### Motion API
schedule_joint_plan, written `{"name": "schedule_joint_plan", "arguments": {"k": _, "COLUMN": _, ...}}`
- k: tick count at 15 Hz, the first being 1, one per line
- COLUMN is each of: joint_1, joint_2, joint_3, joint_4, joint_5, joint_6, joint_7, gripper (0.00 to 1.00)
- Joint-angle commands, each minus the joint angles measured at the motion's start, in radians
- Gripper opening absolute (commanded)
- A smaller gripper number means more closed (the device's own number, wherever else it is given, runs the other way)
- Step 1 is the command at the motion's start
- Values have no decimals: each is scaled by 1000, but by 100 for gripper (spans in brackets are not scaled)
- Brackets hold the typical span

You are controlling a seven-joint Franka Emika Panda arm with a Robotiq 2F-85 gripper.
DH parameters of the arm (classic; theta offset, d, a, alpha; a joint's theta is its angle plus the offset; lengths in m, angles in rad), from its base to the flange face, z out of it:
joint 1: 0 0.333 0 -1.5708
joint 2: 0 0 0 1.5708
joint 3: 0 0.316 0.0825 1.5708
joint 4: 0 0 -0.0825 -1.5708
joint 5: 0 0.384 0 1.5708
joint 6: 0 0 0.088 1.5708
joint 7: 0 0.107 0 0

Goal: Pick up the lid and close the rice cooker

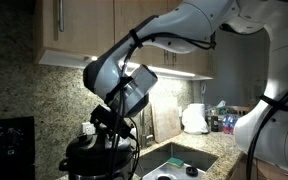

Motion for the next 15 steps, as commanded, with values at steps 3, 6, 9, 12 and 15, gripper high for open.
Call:
{"name": "schedule_joint_plan", "arguments": {"k": 3, "joint_1": -7, "joint_2": 21, "joint_3": 7, "joint_4": 3, "joint_5": 50, "joint_6": 21, "joint_7": -43, "gripper": 1}}
{"name": "schedule_joint_plan", "arguments": {"k": 6, "joint_1": -17, "joint_2": 6, "joint_3": 15, "joint_4": 31, "joint_5": 63, "joint_6": 21, "joint_7": -67, "gripper": 2}}
{"name": "schedule_joint_plan", "arguments": {"k": 9, "joint_1": -16, "joint_2": -6, "joint_3": 12, "joint_4": 57, "joint_5": 67, "joint_6": 21, "joint_7": -86, "gripper": 1}}
{"name": "schedule_joint_plan", "arguments": {"k": 12, "joint_1": -12, "joint_2": -26, "joint_3": 10, "joint_4": 73, "joint_5": 92, "joint_6": 21, "joint_7": -104, "gripper": 1}}
{"name": "schedule_joint_plan", "arguments": {"k": 15, "joint_1": -7, "joint_2": -25, "joint_3": 6, "joint_4": 104, "joint_5": 104, "joint_6": 20, "joint_7": -133, "gripper": 1}}
